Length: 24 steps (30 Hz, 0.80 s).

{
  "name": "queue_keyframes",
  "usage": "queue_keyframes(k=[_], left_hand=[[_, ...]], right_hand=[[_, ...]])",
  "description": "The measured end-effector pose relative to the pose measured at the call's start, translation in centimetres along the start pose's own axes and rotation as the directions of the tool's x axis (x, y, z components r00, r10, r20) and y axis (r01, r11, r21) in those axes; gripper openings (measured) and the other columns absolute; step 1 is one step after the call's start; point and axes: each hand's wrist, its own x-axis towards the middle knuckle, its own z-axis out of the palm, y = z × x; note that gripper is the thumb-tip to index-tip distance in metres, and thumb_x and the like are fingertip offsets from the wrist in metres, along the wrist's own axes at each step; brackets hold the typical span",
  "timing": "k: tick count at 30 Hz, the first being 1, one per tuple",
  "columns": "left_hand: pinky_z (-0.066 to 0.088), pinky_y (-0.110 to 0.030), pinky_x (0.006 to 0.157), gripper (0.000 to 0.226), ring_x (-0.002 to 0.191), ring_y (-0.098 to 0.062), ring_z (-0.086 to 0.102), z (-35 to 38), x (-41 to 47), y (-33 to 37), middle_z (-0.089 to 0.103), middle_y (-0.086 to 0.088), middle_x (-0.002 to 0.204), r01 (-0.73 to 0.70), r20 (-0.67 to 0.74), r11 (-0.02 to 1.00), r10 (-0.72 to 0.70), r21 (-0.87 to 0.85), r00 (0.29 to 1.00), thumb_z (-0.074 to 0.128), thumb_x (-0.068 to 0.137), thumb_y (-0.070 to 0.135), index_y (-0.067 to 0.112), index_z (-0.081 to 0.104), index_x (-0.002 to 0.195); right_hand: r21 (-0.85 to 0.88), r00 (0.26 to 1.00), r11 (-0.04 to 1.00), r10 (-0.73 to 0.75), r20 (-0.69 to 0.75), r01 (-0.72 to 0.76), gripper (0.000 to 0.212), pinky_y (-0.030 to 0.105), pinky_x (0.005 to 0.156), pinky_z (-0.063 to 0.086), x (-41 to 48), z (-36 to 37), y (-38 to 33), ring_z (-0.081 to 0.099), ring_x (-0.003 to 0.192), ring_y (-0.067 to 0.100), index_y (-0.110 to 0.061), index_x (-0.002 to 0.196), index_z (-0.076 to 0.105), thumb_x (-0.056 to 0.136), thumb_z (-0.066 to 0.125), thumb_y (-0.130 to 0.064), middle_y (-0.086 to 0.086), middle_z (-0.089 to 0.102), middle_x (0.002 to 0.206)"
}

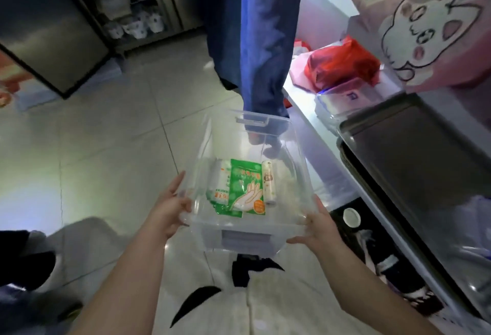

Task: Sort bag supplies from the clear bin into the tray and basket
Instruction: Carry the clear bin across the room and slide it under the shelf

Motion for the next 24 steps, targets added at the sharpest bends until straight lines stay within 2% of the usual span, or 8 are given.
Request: queue_keyframes(k=[6, 8, 10, 13, 15, 18, 21, 24], left_hand=[[0.051, -0.030, 0.045, 0.091, 0.075, -0.024, 0.057, 2.2, 8.9, 7.4, 0.062, -0.002, 0.106, 0.060, 0.115, 0.976, -0.086, 0.209, 0.990, 0.036, 0.071, -0.022, 0.042, 0.043, 0.135], [0.050, -0.030, 0.043, 0.091, 0.080, -0.026, 0.058, 3.2, 12.4, 9.6, 0.061, -0.003, 0.110, 0.077, 0.155, 0.950, -0.129, 0.302, 0.979, 0.035, 0.070, -0.021, 0.042, 0.043, 0.135], [0.050, -0.027, 0.044, 0.094, 0.084, -0.028, 0.059, 4.3, 16.2, 11.3, 0.060, -0.007, 0.116, 0.077, 0.207, 0.926, -0.163, 0.371, 0.965, 0.035, 0.069, -0.021, 0.039, 0.041, 0.139], [0.049, -0.025, 0.047, 0.095, 0.090, -0.031, 0.060, 6.4, 22.2, 13.2, 0.061, -0.007, 0.117, 0.053, 0.288, 0.888, -0.204, 0.456, 0.936, 0.034, 0.067, -0.021, 0.038, 0.041, 0.140], [0.042, -0.026, 0.050, 0.092, 0.083, -0.027, 0.055, 7.9, 25.8, 14.2, 0.064, -0.002, 0.103, 0.046, 0.334, 0.857, -0.249, 0.513, 0.909, 0.034, 0.070, -0.021, 0.038, 0.040, 0.141], [0.041, -0.026, 0.049, 0.084, 0.079, -0.022, 0.053, 9.8, 30.2, 15.7, 0.062, 0.003, 0.101, 0.035, 0.373, 0.815, -0.302, 0.578, 0.877, 0.034, 0.077, -0.019, 0.038, 0.039, 0.139], [0.042, -0.018, 0.038, 0.075, 0.069, -0.017, 0.060, 11.9, 33.7, 17.2, 0.064, 0.001, 0.106, 0.036, 0.370, 0.811, -0.305, 0.584, 0.878, 0.037, 0.074, -0.020, 0.037, 0.046, 0.123], [0.046, -0.020, 0.047, 0.068, 0.068, -0.013, 0.061, 13.9, 36.8, 17.8, 0.061, -0.008, 0.116, 0.016, 0.433, 0.823, -0.316, 0.568, 0.844, 0.036, 0.071, -0.018, 0.034, 0.055, 0.108]], right_hand=[[0.217, 0.990, 0.976, 0.046, -0.130, -0.016, 0.066, 0.077, 0.060, 0.043, 3.2, 4.1, -1.9, 0.053, 0.106, 0.047, -0.051, 0.130, 0.044, 0.087, 0.048, -0.001, 0.009, 0.054, 0.129], [0.238, 0.987, 0.971, 0.019, -0.162, 0.021, 0.063, 0.067, 0.058, 0.052, 3.5, 5.7, -1.6, 0.056, 0.106, 0.041, -0.048, 0.130, 0.045, 0.086, 0.059, -0.006, 0.007, 0.051, 0.134], [0.222, 0.977, 0.968, -0.069, -0.203, 0.115, 0.075, 0.061, 0.059, 0.056, 4.5, 7.0, -0.9, 0.062, 0.102, 0.036, -0.048, 0.129, 0.047, 0.070, 0.071, -0.009, 0.007, 0.054, 0.134], [0.436, 0.941, 0.878, -0.044, -0.336, 0.197, 0.058, 0.063, 0.063, 0.053, 6.8, 9.5, -0.5, 0.061, 0.101, 0.044, -0.047, 0.123, 0.055, 0.086, 0.051, -0.002, 0.013, 0.060, 0.124], [0.445, 0.899, 0.861, -0.033, -0.438, 0.248, 0.052, 0.060, 0.069, 0.053, 8.5, 11.5, -0.9, 0.062, 0.099, 0.042, -0.045, 0.118, 0.059, 0.089, 0.048, -0.003, 0.016, 0.061, 0.121], [0.489, 0.784, 0.818, 0.077, -0.616, 0.304, 0.065, 0.065, 0.082, 0.049, 10.7, 14.1, -1.3, 0.062, 0.101, 0.037, -0.046, 0.118, 0.060, 0.081, 0.042, 0.005, 0.007, 0.065, 0.116], [0.506, 0.735, 0.802, 0.128, -0.666, 0.318, 0.078, 0.062, 0.076, 0.053, 12.7, 15.9, -1.7, 0.060, 0.089, 0.029, -0.048, 0.122, 0.055, 0.072, 0.033, 0.007, 0.003, 0.062, 0.104], [0.545, 0.740, 0.769, 0.144, -0.657, 0.334, 0.091, 0.077, 0.070, 0.044, 14.4, 16.6, -1.8, 0.051, 0.109, 0.041, -0.052, 0.123, 0.052, 0.063, 0.027, 0.012, 0.005, 0.051, 0.127]])
